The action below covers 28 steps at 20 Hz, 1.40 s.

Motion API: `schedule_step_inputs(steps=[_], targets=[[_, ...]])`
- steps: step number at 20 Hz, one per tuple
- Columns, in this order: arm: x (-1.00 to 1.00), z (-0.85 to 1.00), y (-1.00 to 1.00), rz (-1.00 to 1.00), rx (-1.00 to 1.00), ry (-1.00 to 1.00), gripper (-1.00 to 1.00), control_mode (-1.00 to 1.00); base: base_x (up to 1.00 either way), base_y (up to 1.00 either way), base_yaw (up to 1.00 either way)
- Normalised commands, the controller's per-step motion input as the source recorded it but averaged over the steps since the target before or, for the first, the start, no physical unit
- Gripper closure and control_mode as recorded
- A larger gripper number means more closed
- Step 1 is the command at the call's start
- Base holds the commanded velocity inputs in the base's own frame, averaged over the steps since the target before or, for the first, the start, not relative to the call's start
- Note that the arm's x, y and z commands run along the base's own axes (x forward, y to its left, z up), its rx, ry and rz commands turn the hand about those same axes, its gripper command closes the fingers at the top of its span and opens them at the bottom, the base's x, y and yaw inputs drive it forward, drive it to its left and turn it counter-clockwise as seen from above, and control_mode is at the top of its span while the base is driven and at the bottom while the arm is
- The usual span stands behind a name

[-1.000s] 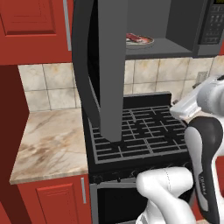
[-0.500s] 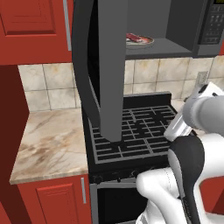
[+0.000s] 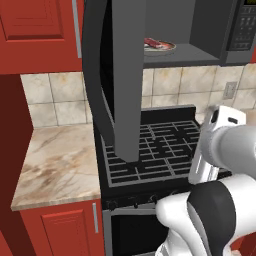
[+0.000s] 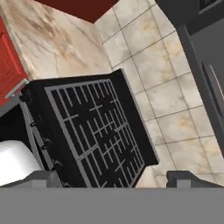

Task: Transport the steak from the fridge to the microwave and turn on the microwave.

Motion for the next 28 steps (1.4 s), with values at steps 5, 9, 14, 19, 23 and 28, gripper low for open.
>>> schedule_step_inputs(steps=[5,9,14,19,23,28], targets=[[-0.32,-0.44,0.47,0.23,-0.29,-0.08,-1.0,-1.0,0.0,0.0,0.0],[-0.3,-0.52,0.64,0.16,-0.38,-0.2,-1.0,-1.0,0.0,0.0,0.0],[-0.3,-0.52,0.57,0.15,-0.45,-0.45,-1.0,-1.0,0.0,0.0,0.0],[-0.13,-0.45,0.3,0.09,-0.37,-0.43,-1.0,-1.0,0.0,0.0,0.0],[0.0,-0.54,0.23,0.03,-0.31,-0.26,-1.0,-1.0,0.0,0.0,0.0],[0.08,-0.55,0.2,0.0,-0.12,-0.18,-1.0,-1.0,0.0,0.0,0.0]])
